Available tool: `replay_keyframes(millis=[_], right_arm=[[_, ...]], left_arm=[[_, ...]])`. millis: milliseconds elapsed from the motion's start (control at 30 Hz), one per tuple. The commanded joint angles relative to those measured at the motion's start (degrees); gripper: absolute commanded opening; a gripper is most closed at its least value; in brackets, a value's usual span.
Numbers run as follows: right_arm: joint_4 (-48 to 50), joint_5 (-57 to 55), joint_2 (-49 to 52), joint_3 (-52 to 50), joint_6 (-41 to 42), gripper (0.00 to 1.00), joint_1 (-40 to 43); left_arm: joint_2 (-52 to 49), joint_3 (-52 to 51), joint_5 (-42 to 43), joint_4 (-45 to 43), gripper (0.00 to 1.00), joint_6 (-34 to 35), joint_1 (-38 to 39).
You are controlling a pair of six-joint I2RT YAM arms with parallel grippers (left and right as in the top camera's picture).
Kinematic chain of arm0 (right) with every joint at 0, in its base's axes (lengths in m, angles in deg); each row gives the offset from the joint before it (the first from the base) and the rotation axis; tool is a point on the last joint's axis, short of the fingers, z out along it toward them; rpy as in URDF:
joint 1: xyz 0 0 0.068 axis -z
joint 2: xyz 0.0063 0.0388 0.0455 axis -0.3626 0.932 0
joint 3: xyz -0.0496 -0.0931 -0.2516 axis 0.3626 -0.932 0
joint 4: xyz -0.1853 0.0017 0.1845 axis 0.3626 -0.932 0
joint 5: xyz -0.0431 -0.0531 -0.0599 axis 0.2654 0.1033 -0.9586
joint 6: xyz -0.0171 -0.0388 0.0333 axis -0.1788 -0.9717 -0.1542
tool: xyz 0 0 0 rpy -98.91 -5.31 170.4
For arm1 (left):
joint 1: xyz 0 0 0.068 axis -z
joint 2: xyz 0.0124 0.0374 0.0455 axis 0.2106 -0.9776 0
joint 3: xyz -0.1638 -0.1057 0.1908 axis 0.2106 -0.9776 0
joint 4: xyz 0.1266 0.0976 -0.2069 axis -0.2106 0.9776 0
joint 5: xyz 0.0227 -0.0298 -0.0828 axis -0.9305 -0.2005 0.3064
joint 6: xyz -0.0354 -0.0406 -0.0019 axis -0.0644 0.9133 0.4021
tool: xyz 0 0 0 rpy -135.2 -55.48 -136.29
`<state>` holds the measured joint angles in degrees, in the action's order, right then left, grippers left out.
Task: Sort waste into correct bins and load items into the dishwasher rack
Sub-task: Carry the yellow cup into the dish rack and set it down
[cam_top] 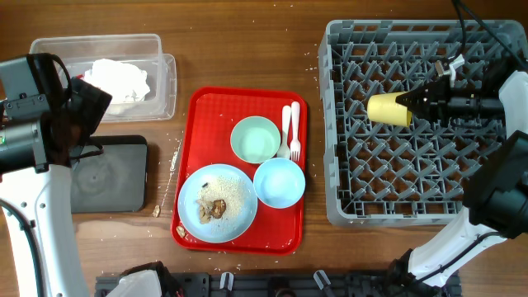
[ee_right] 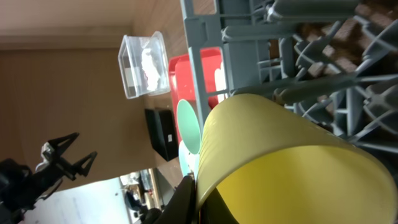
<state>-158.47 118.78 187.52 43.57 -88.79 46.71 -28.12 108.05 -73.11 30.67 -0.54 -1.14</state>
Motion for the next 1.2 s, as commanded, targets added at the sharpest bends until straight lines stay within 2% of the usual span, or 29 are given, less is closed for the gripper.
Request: replay_keyframes(millis=[0,167,233,433,733,1033,1167], right_arm=[[-0.94,0.70,0.74,-0.39,-4.74,0.05,-0.87],[2.78,0.52,0.81,-4.92,-3.78,0.06,-1.16],[6.16,-2.08,0.81,-6.78,0.55,0.06,-1.11],[11.63,-18.12,0.79,-7.58,14.56,0.11,-1.05],[11.93,-41.62,-1.55,-6.64,30.86,0.15,-1.01],[9.07,-51.47,-8.13,-2.91,37.99,0.24,-1.01],[8.11,-50.71,-13.05,-2.64,37.86,0.23,-1.36]], left_arm=[[0.11,0.20,-0.50,-0.13,1.00,0.11,-0.37],[0.11,0.20,-0.50,-0.13,1.00,0.11,-0.37],[0.11,0.20,-0.50,-0.13,1.00,0.11,-0.37],[0.11,0.20,-0.50,-0.13,1.00,0.11,-0.37],[0.11,0.20,-0.50,-0.13,1.00,0.11,-0.37],[0.11,0.20,-0.50,-0.13,1.00,0.11,-0.37],[0.11,0.20,-0.50,-0.13,1.00,0.11,-0.37]])
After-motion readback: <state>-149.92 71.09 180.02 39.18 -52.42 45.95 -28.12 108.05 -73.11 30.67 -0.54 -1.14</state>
